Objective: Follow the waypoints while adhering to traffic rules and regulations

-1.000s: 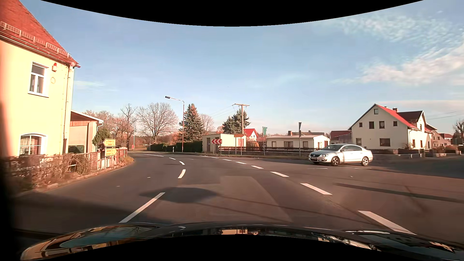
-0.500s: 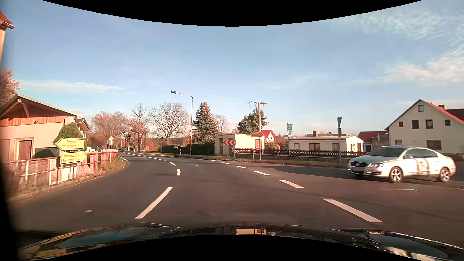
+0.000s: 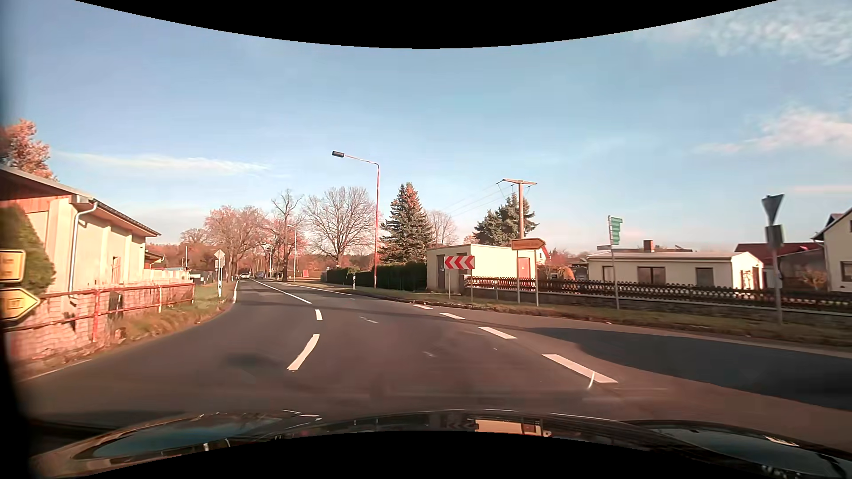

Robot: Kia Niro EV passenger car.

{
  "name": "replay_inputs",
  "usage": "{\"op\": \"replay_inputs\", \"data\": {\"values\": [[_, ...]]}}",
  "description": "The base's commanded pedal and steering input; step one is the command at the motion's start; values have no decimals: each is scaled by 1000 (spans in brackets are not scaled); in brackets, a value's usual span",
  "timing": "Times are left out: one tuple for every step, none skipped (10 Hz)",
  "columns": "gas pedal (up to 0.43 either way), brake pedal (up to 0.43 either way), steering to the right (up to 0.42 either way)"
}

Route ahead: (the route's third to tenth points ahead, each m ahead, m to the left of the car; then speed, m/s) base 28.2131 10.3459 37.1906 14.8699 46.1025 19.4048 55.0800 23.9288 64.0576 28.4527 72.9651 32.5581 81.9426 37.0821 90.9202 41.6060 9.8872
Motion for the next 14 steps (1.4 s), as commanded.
{"op": "replay_inputs", "data": {"values": [[130,0,-107],[130,0,-111],[130,0,-114],[130,0,-118],[130,0,-122],[130,0,-124],[138,0,-125],[138,0,-125],[150,0,-124],[157,0,-118],[157,0,-112],[169,0,-108],[177,0,-101],[177,0,-95]]}}
